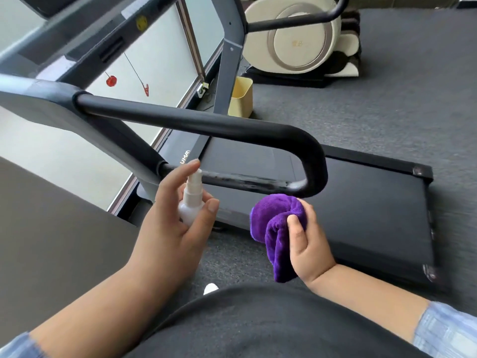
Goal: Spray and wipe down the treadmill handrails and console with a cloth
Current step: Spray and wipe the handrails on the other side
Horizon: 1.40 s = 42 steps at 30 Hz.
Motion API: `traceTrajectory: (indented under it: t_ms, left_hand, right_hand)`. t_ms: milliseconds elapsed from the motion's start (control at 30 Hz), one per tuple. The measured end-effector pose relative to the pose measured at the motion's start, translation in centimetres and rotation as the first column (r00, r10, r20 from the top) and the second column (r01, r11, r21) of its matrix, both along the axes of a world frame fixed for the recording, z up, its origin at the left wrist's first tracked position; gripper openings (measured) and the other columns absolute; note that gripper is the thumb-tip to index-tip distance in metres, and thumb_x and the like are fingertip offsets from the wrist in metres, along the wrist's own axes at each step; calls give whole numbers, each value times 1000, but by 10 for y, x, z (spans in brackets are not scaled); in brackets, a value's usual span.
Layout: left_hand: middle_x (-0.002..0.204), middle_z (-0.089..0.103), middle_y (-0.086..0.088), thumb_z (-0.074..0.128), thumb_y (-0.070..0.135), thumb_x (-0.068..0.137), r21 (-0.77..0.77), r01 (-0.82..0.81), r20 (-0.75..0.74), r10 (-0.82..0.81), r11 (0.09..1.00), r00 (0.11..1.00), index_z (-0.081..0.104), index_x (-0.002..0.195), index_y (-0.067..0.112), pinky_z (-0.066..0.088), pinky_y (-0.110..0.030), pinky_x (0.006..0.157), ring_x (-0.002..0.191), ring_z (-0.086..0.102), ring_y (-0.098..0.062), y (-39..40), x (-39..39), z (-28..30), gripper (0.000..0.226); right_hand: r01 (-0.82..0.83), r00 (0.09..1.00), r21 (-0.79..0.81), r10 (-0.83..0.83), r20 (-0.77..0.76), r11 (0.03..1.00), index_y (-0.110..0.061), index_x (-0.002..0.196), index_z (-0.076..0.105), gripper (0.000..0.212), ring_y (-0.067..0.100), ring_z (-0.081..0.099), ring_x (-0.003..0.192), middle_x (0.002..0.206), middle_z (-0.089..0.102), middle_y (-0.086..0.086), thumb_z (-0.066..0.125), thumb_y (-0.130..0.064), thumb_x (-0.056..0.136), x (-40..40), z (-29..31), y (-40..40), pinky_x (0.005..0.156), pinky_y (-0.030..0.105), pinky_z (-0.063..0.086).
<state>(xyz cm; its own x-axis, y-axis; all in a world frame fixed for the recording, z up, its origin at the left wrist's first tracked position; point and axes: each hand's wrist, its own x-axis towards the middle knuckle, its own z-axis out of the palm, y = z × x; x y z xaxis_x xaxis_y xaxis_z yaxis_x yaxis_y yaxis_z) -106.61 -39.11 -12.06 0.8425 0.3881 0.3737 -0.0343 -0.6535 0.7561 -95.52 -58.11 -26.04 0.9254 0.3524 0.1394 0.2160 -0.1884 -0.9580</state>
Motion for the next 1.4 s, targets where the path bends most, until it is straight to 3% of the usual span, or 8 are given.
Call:
traceTrajectory:
  t_ms: [267,433,500,633,867,967,1133,1400]
  left_hand:
    - [95,65,13,62,35,92,-36,1,-18,-2,999,1000,33,133,63,44,-5,63,68,63,-13,56,-11,-12,57]
    - [94,64,14,59,39,92,-61,46,5,-46,997,999,33,136,58,45,-6,65,71,62,-13,109,-10,-14,54]
    - [94,63,16,58,39,92,-62,60,0,-60,996,998,33,137,57,43,-5,65,71,62,-11,130,-9,-18,54]
    - [94,63,18,60,40,91,-114,92,-28,-96,989,995,35,136,56,46,-10,64,70,61,-11,167,-5,-27,54]
    - [98,63,18,56,53,88,-115,157,-179,-176,981,968,33,134,62,46,-17,61,67,61,-8,226,-3,-47,52]
    - [96,62,20,54,61,87,-150,167,-275,-203,975,940,32,132,67,44,-22,57,59,58,-5,244,-3,-56,50]
    - [97,60,30,53,64,82,-172,156,-381,-212,973,900,31,125,74,46,-28,63,73,61,0,264,-2,-73,50]
    - [96,61,25,52,64,85,-188,205,-390,-265,961,882,29,125,73,43,-16,66,78,62,-3,281,6,-73,46]
  right_hand:
    - [-9,970,20,4,245,1000,-28,136,44,50,4,53,123,128,56,-10,37,-61,100,8,45,61,107,23,39]
    - [121,826,-332,90,556,935,-3,145,44,71,32,49,130,142,52,17,49,-55,98,26,57,115,113,41,36]
    - [167,827,-581,207,522,796,-11,149,44,74,35,46,134,148,49,13,55,-54,91,31,50,141,111,50,35]
    - [132,867,-942,424,260,308,-31,156,23,81,29,24,148,162,27,4,49,-69,90,45,21,173,117,48,20]
    - [274,866,-952,395,307,139,-31,155,26,94,33,40,139,155,40,8,53,-79,79,52,10,176,115,54,27]
    - [277,861,-953,408,303,122,-25,154,29,92,26,53,124,146,49,2,51,-77,82,56,13,192,103,44,39]
    - [277,861,-954,409,301,118,-15,154,31,91,27,54,122,147,48,6,55,-71,85,49,6,217,105,45,38]
    - [166,831,-955,486,269,245,-11,157,17,90,30,53,121,149,42,8,50,-65,92,39,-13,345,102,45,39]
